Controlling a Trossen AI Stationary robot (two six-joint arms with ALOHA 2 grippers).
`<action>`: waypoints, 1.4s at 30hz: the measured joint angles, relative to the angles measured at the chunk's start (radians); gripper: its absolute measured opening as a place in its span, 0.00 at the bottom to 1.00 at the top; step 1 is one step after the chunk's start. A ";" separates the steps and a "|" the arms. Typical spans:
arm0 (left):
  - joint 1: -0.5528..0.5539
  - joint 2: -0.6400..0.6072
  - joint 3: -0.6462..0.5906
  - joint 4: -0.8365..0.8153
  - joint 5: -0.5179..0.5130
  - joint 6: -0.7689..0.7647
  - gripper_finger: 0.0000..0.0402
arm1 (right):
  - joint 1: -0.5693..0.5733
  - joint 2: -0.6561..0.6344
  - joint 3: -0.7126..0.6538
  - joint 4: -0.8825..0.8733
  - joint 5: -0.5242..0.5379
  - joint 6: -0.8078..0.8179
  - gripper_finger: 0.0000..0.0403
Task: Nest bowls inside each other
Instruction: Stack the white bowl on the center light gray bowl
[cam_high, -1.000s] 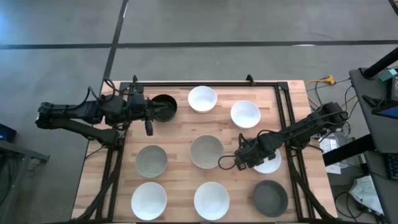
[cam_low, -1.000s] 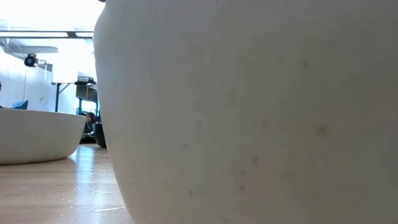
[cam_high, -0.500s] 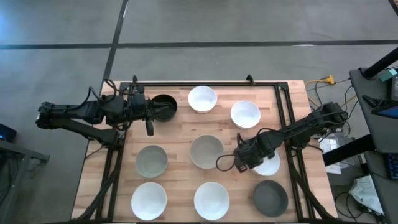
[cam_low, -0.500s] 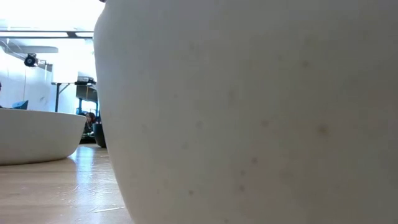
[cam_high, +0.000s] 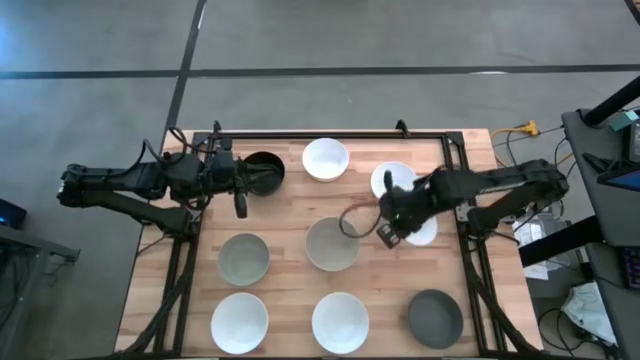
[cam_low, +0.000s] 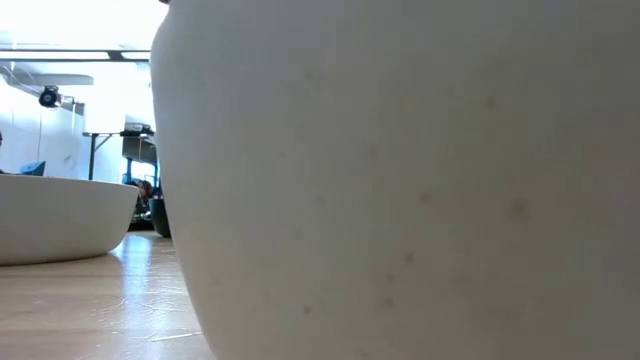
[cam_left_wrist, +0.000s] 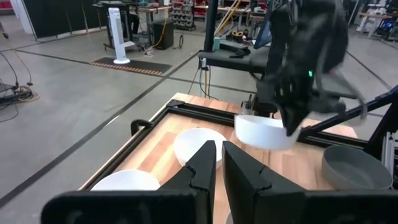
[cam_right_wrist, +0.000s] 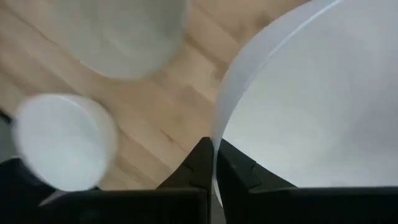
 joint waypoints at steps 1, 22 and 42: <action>0.000 0.000 0.000 0.000 0.000 0.000 0.03 | -0.015 -0.003 0.028 0.000 0.009 -0.042 0.02; 0.001 -0.084 0.012 -0.074 0.003 0.053 0.03 | -0.027 0.240 0.477 0.063 0.048 -1.508 0.02; 0.001 -0.264 -0.005 -0.219 0.000 0.050 0.03 | 0.100 0.588 0.722 -0.176 0.377 -1.801 0.02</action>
